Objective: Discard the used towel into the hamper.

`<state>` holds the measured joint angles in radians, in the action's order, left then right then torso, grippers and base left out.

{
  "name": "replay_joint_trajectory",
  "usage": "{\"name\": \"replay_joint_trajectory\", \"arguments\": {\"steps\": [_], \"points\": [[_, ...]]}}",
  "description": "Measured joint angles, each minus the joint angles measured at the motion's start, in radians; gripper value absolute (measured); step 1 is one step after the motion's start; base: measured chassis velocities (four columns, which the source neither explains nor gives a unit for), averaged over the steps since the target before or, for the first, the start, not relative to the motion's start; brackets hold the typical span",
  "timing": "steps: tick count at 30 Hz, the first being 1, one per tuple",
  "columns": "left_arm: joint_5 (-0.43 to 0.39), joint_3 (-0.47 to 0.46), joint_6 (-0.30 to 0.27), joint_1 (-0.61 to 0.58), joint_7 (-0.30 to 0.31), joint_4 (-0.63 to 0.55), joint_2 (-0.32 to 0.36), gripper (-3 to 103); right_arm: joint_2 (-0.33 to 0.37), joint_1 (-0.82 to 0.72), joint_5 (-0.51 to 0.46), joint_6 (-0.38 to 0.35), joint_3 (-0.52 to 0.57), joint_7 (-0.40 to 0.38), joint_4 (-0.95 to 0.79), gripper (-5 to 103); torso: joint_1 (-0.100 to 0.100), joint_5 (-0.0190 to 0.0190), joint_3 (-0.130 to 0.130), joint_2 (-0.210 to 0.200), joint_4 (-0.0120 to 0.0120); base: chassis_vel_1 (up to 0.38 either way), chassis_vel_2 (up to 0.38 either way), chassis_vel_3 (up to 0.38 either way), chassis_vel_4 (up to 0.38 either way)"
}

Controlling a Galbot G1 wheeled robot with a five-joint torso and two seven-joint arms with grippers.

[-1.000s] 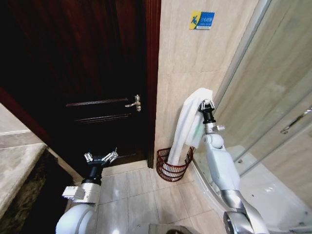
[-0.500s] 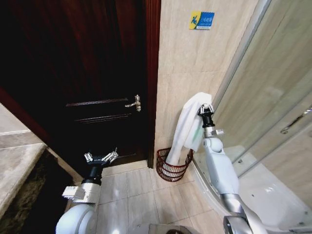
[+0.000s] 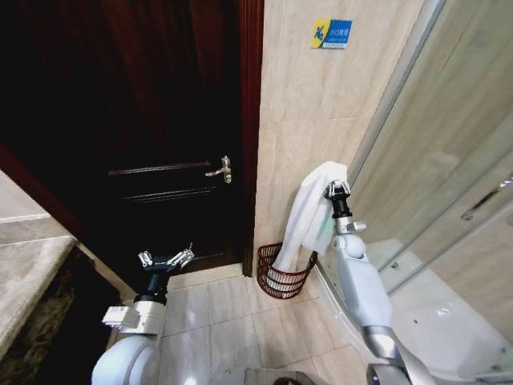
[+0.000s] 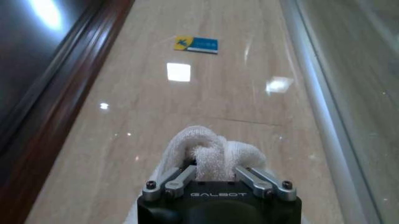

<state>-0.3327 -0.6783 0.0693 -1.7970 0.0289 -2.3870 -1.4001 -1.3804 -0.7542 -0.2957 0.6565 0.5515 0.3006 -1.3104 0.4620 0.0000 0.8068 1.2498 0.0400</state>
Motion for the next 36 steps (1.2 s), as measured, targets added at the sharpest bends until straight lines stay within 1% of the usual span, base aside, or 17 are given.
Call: {"name": "replay_joint_trajectory", "arguments": {"steps": [4,6,7,9,11,17,27,30,36], "points": [[0.0,0.0,0.0,0.0,0.0,0.0,0.0,100,-0.019,-0.012,0.019,0.007,0.0,0.0,-0.002,13,0.0,-0.0001,0.0,0.0,-0.0001,0.0,0.0,0.0,0.0],[0.0,0.0,0.0,0.0,0.0,0.0,0.0,100,-0.052,0.002,0.043,0.04,0.015,0.015,0.037,13,0.0,-0.0001,0.0,0.0,0.0,0.0,0.0,0.0,0.0],[0.0,0.0,0.0,0.0,0.0,0.0,0.0,100,-0.052,0.002,0.043,0.04,0.015,0.015,0.037,13,0.0,-0.0001,0.0,0.0,0.0,0.0,0.0,0.0,0.0],[0.0,0.0,0.0,0.0,0.0,0.0,0.0,100,-0.078,0.011,0.068,0.058,0.031,0.022,0.069,13,0.0,0.0001,0.0,0.0,0.0004,0.0,0.0,0.0,0.0],[0.0,0.0,0.0,0.0,0.0,0.0,0.0,100,-0.092,0.016,0.08,0.069,0.038,0.023,0.097,13,0.0,0.0,0.0,0.0,0.0002,0.0,0.0,0.0,0.0],[0.0,0.0,0.0,0.0,0.0,0.0,0.0,100,-0.099,0.03,0.099,0.095,0.042,0.031,0.149,13,0.0,0.0,0.0,0.0,0.0,0.0,0.0,0.0,0.0],[0.0,0.0,0.0,0.0,0.0,0.0,0.0,100,-0.085,0.032,0.089,0.115,0.051,0.045,0.197,13,0.0,0.0,0.0,0.0,-0.0001,0.0,0.0,0.0,0.0],[0.0,0.0,0.0,0.0,0.0,0.0,0.0,100,-0.077,0.044,0.084,0.142,0.053,0.057,0.243,13,0.0,0.0001,0.0,0.0,0.0,0.0,0.0,0.0,0.0],[0.0,0.0,0.0,0.0,0.0,0.0,0.0,100,-0.077,0.058,0.085,0.164,0.055,0.067,0.303,13,0.0,0.0,0.0,0.0,0.0,0.0,0.0,0.0,0.0]]}}
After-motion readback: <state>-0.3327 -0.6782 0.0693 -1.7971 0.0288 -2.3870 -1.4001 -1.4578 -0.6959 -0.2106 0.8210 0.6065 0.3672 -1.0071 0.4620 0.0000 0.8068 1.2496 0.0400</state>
